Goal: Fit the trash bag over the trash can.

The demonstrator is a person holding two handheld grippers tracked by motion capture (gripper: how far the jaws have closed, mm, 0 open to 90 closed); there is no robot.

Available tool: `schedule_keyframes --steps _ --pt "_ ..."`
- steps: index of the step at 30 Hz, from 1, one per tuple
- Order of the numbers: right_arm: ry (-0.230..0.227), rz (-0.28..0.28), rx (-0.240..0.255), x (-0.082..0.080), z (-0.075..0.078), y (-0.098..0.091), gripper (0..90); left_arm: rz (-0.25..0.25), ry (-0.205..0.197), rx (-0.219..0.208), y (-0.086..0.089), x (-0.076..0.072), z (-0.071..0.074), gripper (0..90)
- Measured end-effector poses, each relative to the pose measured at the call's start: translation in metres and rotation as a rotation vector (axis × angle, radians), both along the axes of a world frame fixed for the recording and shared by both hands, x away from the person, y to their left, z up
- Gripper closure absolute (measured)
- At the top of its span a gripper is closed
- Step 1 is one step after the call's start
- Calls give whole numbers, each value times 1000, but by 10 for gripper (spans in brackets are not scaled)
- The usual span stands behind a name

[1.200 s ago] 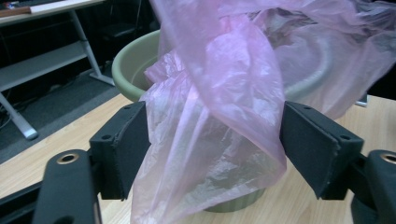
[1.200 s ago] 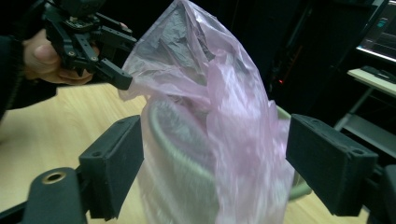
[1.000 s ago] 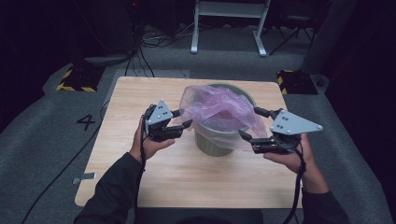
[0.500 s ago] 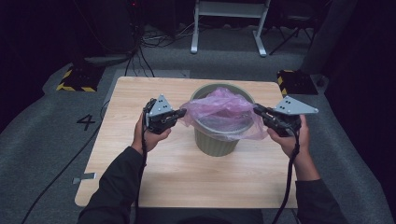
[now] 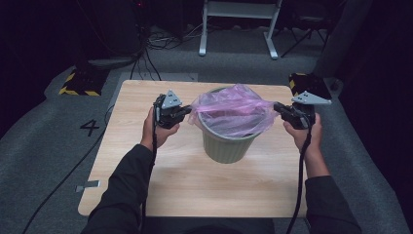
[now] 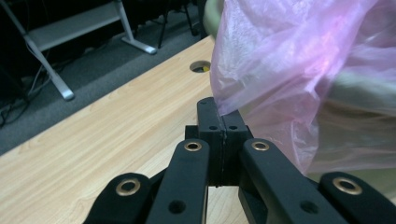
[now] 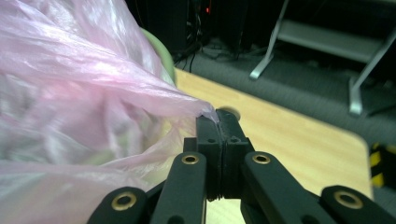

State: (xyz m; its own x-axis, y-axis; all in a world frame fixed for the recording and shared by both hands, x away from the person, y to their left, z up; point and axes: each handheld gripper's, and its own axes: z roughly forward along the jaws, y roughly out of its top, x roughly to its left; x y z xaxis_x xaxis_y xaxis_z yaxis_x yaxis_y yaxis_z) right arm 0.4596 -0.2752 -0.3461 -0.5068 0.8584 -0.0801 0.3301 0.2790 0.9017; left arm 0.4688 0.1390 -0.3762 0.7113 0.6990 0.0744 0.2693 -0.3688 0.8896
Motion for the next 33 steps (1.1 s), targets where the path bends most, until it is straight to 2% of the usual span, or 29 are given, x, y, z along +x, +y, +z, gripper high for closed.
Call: schedule_keyframes --steps 2,6,10,13,14,15,16,17,19,22,24,28,31,33 --pt "47 -3 26 8 -7 -5 897 3 21 -2 0 6 -3 900" --pt "90 -4 38 15 -15 -8 900 5 63 1 -5 16 -10 900" --pt "119 9 28 20 -23 -4 900 4 83 3 -12 23 -15 900" --pt "126 24 33 19 -27 -2 900 4 85 -4 -15 23 -17 900" --pt "127 28 32 18 -27 -2 900 20 77 10 -15 22 -17 878" --pt "124 31 33 16 -28 -4 900 35 73 15 -16 20 -17 755" --pt "122 35 32 15 -28 -5 900 49 67 8 -15 18 -16 676" --pt "129 36 34 14 -28 -7 900 55 64 -8 -13 15 -15 570" --pt "124 38 50 10 -27 -12 900 69 29 -37 -7 4 -13 419" --pt "117 49 61 2 -27 -19 900 60 -21 -65 4 -14 -9 276" --pt "110 55 64 -4 -27 -23 900 26 -54 -90 12 -27 -6 260" --pt "93 66 68 -16 -24 -29 899 -30 -93 -117 22 -56 -1 219" --pt "83 90 51 -23 -22 -29 895 -108 -109 -120 15 -78 2 198" --pt "79 108 46 -30 -20 -27 888 -137 -112 -113 8 -86 2 184"
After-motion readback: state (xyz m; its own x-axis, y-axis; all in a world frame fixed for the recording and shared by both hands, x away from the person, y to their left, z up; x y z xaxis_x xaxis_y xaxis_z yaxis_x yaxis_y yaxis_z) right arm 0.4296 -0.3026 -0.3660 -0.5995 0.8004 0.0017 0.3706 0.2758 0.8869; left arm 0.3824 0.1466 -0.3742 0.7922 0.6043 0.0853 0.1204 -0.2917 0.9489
